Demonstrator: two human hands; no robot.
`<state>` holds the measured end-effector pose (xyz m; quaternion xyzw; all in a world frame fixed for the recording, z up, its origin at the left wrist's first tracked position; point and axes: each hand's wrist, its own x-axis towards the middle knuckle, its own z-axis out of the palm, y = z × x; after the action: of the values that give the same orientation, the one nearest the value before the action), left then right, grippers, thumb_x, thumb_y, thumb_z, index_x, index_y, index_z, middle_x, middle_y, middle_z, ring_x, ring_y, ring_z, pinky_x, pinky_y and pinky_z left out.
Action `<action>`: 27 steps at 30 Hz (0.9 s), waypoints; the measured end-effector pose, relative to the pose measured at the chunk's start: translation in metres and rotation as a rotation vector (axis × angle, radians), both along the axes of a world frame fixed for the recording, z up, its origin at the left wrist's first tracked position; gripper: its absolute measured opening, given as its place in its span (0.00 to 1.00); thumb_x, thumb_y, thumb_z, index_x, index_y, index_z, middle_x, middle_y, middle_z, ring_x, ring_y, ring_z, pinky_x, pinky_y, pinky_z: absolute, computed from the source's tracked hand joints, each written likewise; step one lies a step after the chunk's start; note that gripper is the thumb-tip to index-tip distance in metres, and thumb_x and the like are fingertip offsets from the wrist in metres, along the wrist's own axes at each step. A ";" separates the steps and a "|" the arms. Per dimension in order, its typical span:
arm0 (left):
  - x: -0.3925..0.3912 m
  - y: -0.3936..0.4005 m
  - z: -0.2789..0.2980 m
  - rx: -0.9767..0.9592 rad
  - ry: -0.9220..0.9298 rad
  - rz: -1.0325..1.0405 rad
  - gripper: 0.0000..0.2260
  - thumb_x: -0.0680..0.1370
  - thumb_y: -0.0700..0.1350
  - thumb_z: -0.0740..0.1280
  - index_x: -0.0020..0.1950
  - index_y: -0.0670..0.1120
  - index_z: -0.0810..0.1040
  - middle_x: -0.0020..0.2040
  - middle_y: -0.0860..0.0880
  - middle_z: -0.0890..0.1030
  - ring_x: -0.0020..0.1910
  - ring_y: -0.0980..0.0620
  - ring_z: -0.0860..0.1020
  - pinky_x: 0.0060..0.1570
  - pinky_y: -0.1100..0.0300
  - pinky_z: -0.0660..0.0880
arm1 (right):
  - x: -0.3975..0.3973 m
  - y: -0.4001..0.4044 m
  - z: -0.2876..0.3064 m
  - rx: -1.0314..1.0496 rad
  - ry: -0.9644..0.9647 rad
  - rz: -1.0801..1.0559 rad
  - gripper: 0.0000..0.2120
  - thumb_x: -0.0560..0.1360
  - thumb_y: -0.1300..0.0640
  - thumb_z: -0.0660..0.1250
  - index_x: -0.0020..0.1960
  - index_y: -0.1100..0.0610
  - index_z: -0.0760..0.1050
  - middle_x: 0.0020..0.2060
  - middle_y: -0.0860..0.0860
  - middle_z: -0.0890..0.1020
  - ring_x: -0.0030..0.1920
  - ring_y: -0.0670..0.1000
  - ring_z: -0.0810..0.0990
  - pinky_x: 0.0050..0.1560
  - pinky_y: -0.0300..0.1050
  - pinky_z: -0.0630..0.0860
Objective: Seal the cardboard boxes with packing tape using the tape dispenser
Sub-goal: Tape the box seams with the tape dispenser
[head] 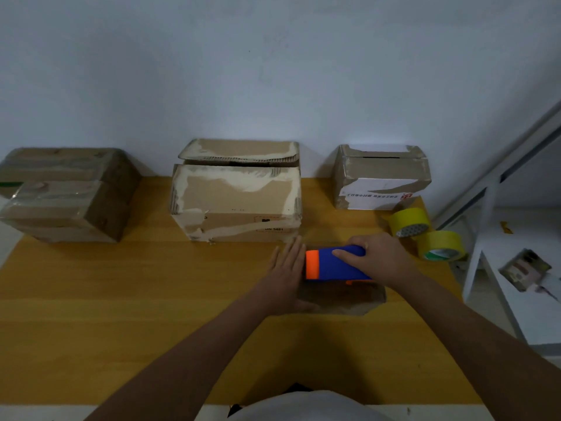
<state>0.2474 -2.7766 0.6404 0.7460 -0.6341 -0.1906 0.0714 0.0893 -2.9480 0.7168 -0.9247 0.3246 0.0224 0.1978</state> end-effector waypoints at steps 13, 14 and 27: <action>0.017 -0.010 -0.011 0.044 -0.191 -0.093 0.55 0.69 0.78 0.56 0.80 0.43 0.38 0.81 0.45 0.42 0.80 0.47 0.39 0.75 0.47 0.33 | -0.001 -0.009 0.015 -0.047 0.075 0.096 0.24 0.76 0.33 0.58 0.51 0.50 0.81 0.40 0.50 0.82 0.41 0.49 0.79 0.39 0.44 0.76; 0.017 -0.010 -0.011 0.048 -0.209 -0.101 0.55 0.69 0.78 0.55 0.80 0.43 0.38 0.81 0.44 0.42 0.80 0.46 0.40 0.75 0.47 0.32 | -0.002 -0.009 0.015 -0.058 0.075 0.107 0.24 0.76 0.33 0.58 0.51 0.50 0.81 0.40 0.50 0.82 0.41 0.49 0.79 0.38 0.44 0.76; 0.026 -0.007 -0.010 0.051 -0.278 -0.143 0.54 0.70 0.78 0.52 0.79 0.43 0.33 0.81 0.44 0.40 0.80 0.45 0.40 0.75 0.50 0.30 | -0.072 -0.057 0.011 -0.062 0.015 -0.002 0.25 0.73 0.31 0.58 0.53 0.48 0.82 0.34 0.45 0.79 0.32 0.40 0.74 0.30 0.37 0.65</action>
<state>0.2732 -2.7837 0.6307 0.7198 -0.6842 -0.1060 -0.0497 0.0172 -3.0048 0.7282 -0.9298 0.3276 0.0191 0.1668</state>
